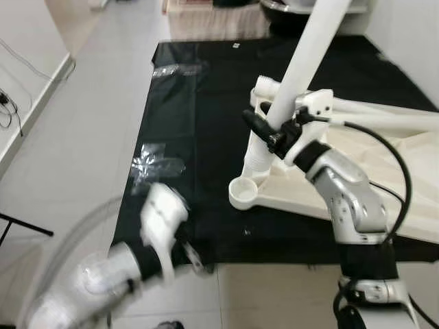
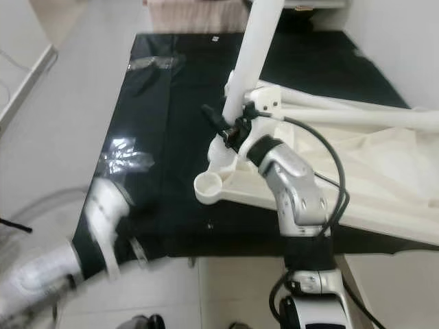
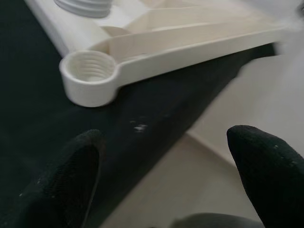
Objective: Building children table
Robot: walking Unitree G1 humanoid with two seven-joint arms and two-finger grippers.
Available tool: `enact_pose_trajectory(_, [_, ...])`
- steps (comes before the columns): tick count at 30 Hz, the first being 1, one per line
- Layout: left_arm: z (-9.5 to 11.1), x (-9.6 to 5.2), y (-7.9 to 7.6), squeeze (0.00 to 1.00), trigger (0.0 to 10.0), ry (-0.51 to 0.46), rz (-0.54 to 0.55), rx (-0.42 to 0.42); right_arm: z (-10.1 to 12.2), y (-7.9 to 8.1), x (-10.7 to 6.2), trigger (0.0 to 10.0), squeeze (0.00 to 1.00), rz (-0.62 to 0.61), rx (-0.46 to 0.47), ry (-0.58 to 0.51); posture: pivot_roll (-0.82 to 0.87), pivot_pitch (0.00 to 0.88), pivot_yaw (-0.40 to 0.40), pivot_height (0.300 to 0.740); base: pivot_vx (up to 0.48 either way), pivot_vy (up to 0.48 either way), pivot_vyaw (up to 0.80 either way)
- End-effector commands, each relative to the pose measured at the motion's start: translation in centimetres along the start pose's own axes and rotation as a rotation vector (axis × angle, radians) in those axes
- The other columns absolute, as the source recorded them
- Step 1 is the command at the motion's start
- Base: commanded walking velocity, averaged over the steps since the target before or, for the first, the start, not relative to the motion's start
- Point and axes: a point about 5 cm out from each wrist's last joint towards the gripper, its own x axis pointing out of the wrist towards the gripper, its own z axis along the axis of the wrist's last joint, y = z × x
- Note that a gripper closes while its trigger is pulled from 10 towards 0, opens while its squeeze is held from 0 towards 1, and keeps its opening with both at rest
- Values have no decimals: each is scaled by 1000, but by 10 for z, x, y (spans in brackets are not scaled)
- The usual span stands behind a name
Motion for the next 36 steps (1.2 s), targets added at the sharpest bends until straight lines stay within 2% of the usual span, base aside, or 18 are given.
enact_pose_trajectory(1, [-6,-2,-9,0,10000,18,43,86,1,10,-2,10000,0,107,-6,-24,28,275,-8,740,0,0,0])
enact_pose_trajectory(4, [-11,-5,-11,0,10000,33,77,94,0,14,-2,10000,0,163,0,-18,28,283,-5,740,0,0,0])
enact_pose_trajectory(6, [-11,-10,-7,0,10000,54,122,191,-4,21,-1,10000,0,250,-18,0,35,294,-2,740,0,0,0])
enact_pose_trajectory(7, [-11,-10,-7,0,10000,54,122,191,-4,21,-1,10000,0,250,-18,0,35,294,-2,740,0,0,0])
enact_pose_trajectory(9, [-15,-15,-6,0,10000,74,146,244,-10,28,0,10000,0,344,-55,35,33,301,1,740,0,0,0])
enact_pose_trajectory(13, [-17,-19,-7,0,10000,77,166,235,-13,32,1,10000,0,394,-69,50,30,312,3,740,0,0,0])
enact_pose_trajectory(16, [-19,-25,-12,0,10000,59,255,291,-14,39,7,10000,0,472,-55,42,43,332,3,740,0,0,0])
enact_pose_trajectory(18, [-20,-26,-12,0,10000,56,275,303,-14,41,8,10000,0,488,-48,36,43,332,3,740,0,0,0])
enact_pose_trajectory(26, [-22,-31,-16,0,10000,35,311,269,-16,45,13,10000,0,542,-50,35,49,358,-2,740,0,0,0])
enact_pose_trajectory(36, [-23,-33,-21,0,10000,16,336,250,-9,27,13,10000,0,554,-98,52,48,375,-17,740,0,0,0])
